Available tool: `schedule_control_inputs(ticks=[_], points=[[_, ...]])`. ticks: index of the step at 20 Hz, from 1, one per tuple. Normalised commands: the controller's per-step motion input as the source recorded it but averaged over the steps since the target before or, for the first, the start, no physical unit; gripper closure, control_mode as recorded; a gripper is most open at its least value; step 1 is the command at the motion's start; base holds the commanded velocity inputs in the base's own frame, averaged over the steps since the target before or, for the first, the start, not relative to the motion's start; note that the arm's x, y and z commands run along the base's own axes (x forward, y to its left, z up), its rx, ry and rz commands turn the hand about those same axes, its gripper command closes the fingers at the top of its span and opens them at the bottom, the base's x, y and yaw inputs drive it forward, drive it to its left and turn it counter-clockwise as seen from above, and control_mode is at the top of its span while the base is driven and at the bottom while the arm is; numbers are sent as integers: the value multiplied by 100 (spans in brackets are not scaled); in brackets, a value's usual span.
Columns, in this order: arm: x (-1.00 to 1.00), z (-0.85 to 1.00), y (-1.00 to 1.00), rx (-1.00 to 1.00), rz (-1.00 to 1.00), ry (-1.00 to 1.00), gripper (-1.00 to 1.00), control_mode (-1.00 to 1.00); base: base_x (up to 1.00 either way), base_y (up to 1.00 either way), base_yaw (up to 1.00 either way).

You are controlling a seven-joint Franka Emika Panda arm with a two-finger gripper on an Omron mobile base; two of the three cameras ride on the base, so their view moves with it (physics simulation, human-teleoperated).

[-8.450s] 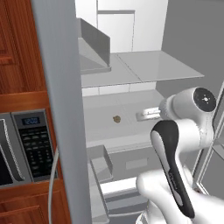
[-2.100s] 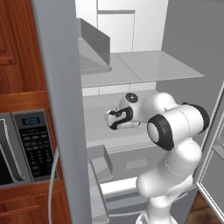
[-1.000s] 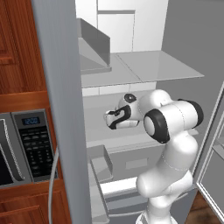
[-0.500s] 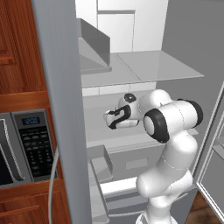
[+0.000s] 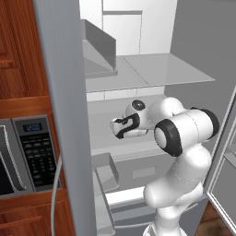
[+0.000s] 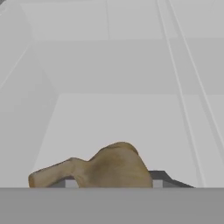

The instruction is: Retrieve the bottle and the shaker from the cabinet and place them next to the mixing bowl on the counter. Then add garlic from the fridge to the mixing bowl.

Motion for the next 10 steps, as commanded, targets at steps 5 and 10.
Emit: schedule_control_inputs(ticks=[5,10], points=[[-52,13,-10,0,-1,-8,100,-100,0,0,0],[-32,46,-17,0,-3,-1,100,-100,0,0,0]])
